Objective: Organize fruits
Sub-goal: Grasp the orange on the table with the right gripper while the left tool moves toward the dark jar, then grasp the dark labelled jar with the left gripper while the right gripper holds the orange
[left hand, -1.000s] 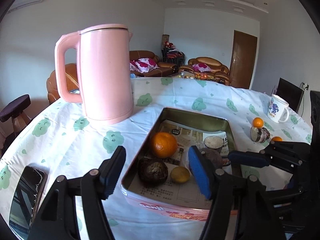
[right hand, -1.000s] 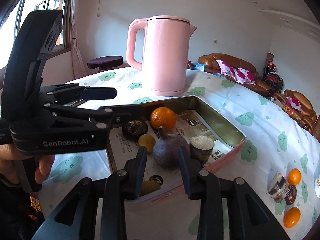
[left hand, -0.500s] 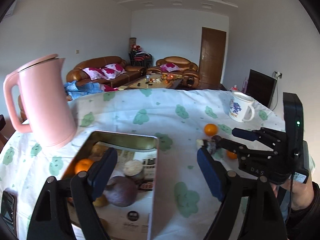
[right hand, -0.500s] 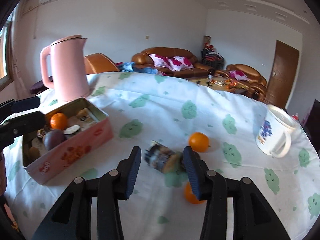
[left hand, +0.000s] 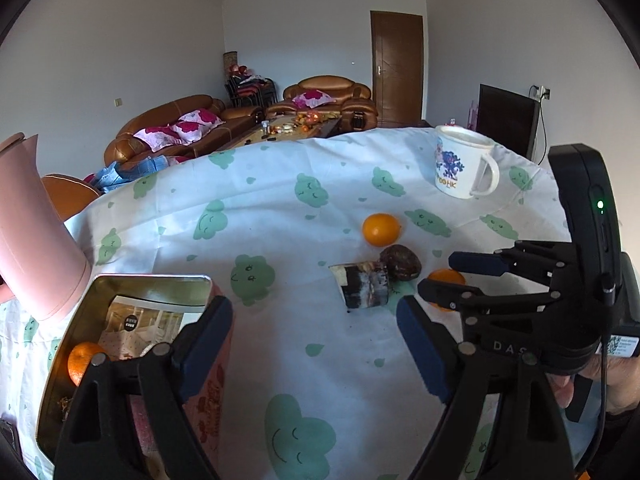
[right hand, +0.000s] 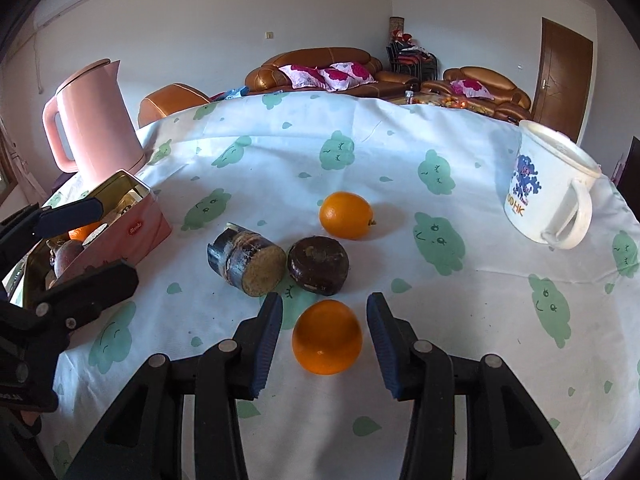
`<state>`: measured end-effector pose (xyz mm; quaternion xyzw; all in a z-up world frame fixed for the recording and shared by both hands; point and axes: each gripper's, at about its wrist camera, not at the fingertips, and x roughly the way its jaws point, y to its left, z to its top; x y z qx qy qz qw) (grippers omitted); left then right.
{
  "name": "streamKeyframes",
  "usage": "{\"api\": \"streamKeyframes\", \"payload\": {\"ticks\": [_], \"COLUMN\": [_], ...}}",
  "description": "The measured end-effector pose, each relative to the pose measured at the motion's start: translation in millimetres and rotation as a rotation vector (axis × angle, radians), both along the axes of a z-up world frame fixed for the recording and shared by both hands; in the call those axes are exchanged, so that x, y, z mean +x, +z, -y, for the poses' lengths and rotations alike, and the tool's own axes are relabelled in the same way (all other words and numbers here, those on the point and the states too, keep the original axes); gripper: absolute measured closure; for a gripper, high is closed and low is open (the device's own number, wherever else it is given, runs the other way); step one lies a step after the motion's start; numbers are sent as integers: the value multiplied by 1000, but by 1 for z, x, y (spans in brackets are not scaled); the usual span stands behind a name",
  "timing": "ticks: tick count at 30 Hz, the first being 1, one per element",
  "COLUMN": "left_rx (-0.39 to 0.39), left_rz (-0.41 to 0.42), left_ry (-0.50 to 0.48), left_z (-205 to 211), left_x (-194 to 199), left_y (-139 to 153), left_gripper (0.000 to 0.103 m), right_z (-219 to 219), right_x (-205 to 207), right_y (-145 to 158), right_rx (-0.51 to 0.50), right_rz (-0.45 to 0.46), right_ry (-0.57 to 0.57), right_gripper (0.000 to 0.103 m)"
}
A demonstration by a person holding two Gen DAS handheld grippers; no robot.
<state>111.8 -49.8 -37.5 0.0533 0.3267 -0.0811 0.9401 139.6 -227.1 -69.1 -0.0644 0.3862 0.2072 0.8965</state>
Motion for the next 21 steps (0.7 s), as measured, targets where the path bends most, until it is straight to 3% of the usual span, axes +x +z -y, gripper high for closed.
{"api": "streamKeyframes", "payload": {"ticks": [2,4,9,16,20,21], "left_rx": [0,4,4,-16,-14,-13], "left_rz": [-8,-17,-42,-86,-109,-118], "left_ry": [3,3,-19,-31,-38,-44], "left_z": [1,4,13,24,32,34], "left_x": [3,7,12,34,50,53], "left_y": [-3,-7,-15,-24,-29,-31], "left_gripper": [16,16,16,16,23,28], "right_z": [-2,-3,-2,23,29,29], "right_x": [3,4,3,5,5,5], "right_y": [-4,-6,-6,0,3,3], "right_rx": [0,1,-3,51,70,71], "right_rz": [-28,-40,-38,-15,-6,-7], "right_ry": [14,16,5,-113,-144,-146], "right_gripper": [57,65,66,66,66,66]}}
